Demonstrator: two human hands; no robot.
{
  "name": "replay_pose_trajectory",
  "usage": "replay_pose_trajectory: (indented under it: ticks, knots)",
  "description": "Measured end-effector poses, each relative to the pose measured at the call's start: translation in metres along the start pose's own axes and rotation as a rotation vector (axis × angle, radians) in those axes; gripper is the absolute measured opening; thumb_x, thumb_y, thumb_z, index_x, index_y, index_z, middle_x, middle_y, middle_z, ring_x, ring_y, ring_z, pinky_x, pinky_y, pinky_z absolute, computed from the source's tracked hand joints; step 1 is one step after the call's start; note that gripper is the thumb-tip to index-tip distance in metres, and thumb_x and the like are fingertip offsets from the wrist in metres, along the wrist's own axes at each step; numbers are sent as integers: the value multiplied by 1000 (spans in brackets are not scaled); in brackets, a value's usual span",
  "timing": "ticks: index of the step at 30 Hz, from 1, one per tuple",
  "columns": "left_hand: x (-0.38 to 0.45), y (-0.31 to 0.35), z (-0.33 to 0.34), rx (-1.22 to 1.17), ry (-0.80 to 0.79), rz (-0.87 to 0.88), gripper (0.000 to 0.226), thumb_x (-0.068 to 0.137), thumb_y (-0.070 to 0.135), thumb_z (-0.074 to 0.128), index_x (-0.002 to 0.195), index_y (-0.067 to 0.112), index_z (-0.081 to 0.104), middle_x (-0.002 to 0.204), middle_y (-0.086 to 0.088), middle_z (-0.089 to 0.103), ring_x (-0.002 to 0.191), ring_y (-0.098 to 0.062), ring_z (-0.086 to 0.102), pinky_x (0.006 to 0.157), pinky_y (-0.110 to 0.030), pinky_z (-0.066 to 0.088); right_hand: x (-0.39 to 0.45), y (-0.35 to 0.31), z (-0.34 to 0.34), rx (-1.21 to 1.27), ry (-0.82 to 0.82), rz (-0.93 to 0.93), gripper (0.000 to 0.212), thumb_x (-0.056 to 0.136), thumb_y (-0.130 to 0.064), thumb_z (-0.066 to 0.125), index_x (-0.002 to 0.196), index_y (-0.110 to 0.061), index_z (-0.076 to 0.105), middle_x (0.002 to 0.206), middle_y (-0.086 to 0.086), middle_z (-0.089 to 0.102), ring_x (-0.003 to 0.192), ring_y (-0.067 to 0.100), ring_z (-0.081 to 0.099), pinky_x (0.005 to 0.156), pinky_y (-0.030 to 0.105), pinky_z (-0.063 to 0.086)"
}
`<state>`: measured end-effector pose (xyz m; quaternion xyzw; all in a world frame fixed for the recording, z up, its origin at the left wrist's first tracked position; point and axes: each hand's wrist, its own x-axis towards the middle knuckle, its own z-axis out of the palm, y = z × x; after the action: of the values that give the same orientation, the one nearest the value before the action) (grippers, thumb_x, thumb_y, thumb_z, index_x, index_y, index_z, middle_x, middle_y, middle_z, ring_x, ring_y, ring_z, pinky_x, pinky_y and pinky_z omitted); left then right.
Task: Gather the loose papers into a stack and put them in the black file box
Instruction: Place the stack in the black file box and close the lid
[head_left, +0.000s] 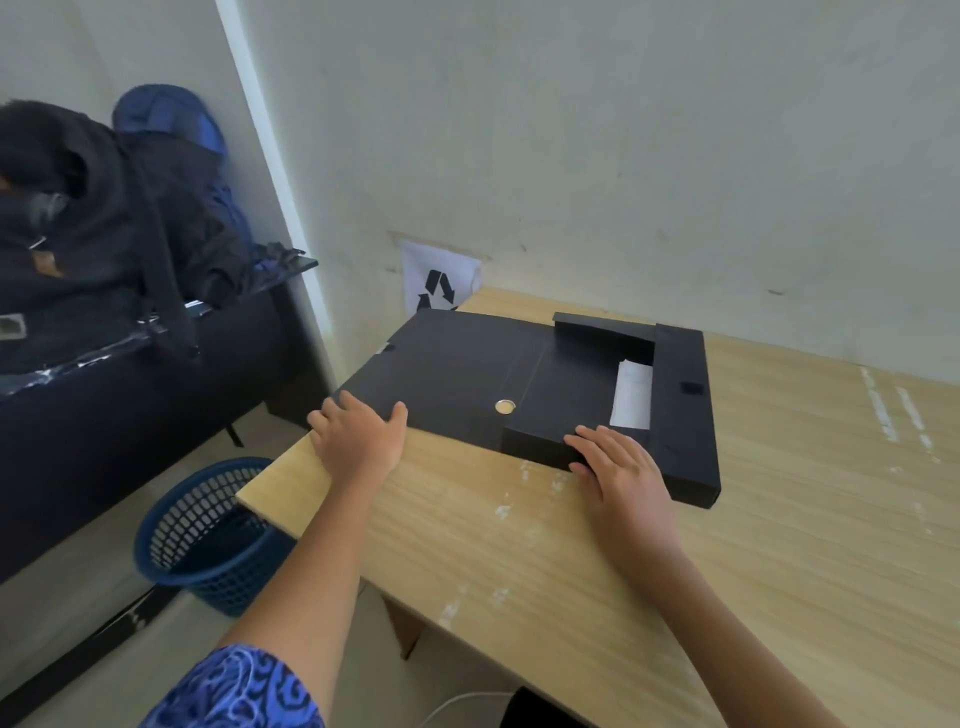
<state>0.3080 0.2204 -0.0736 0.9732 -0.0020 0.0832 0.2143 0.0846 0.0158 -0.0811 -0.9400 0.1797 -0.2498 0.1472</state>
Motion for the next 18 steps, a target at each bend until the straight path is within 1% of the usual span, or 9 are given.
replay_pose_trajectory:
  ticks: [2,4,7,9,11,13,15,16,18]
  knots:
    - [7,1,1,-23,-18,-93,85,93,66,55,145,1,44,146,-19,51,132,-39,42,107,-47,39,0,1,2,13,19,-2,32,100,-18,63,132,-15,68,139,2,65,135,27,54,114,42,38]
    - [16,3,0,-69,-46,-201,80,92,66,57,139,2,47,140,-20,54,129,-38,43,104,-46,39,0,3,3,13,27,-7,33,100,-18,63,132,-15,68,139,2,65,135,27,54,113,42,38]
    - [27,4,-1,-159,-47,-263,69,94,56,62,137,4,48,134,-18,63,131,-38,44,104,-48,38,1,3,4,13,40,-20,33,100,-18,64,132,-16,68,139,2,65,135,26,54,113,42,38]
    - [31,4,-1,-318,10,-274,66,95,40,68,147,8,43,139,-17,63,134,-40,48,110,-52,39,1,4,5,6,53,-29,32,99,-17,64,131,-16,69,138,2,65,134,26,55,113,42,39]
    - [32,8,-3,-577,72,-278,72,95,22,72,157,16,34,147,-16,59,133,-40,55,111,-55,44,1,4,5,-1,61,-35,31,99,-16,64,130,-16,69,137,1,66,133,26,56,112,42,40]
    - [30,18,-8,-836,132,-246,83,95,8,72,161,23,25,153,-16,54,131,-35,61,108,-53,52,2,4,5,-3,52,-31,31,100,-17,63,131,-17,68,138,0,65,134,25,55,113,41,39]
    - [27,32,-16,-958,197,-195,88,95,5,70,164,28,20,150,-14,57,124,-28,66,105,-45,55,3,4,5,1,37,-23,32,102,-19,60,132,-19,67,139,-2,64,135,23,54,114,39,37]
    - [23,39,-21,-989,222,-166,85,95,7,69,163,27,23,146,-11,62,115,-23,68,100,-38,55,3,4,4,7,29,-14,32,102,-21,60,133,-20,67,140,-2,64,136,22,53,115,37,35]
    - [16,55,-31,-1055,224,-107,61,95,12,67,152,21,48,129,-4,72,98,-12,70,90,-28,55,1,3,2,33,28,5,32,103,-22,59,133,-22,66,141,-4,63,137,20,52,115,32,30]
